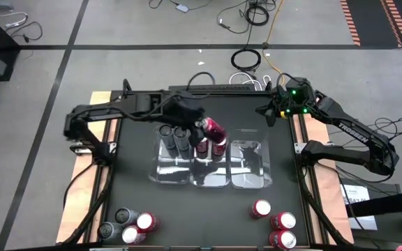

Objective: Sort soda cans
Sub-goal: Put the red-white soda can into the center transparent bin

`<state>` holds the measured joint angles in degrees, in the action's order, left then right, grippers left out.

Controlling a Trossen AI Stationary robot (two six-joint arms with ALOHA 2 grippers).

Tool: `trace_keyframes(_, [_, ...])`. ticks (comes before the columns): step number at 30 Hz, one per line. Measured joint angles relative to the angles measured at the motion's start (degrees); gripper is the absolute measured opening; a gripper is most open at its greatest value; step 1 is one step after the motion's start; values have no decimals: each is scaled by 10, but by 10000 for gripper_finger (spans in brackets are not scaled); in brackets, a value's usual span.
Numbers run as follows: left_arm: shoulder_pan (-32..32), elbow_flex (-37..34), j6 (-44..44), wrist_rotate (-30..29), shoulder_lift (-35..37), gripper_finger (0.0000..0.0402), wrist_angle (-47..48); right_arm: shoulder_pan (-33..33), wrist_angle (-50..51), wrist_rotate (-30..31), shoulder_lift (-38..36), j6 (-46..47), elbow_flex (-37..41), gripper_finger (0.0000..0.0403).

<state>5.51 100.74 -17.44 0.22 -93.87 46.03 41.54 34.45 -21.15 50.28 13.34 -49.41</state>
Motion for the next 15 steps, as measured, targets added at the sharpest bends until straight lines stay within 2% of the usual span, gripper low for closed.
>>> trace_keyframes(6, [-19, 92, -2, -7, -53, 314, 98, 0, 16, 0, 0, -10, 0, 36])
trace_keyframes(11, [-50, 104, -16, -3, -76, 314, 133, 0, 18, 0, 0, -12, 0, 36])
trace_keyframes(15, [-77, 105, -25, -43, -96, 314, 169, 0, 25, 0, 0, -27, 0, 36])
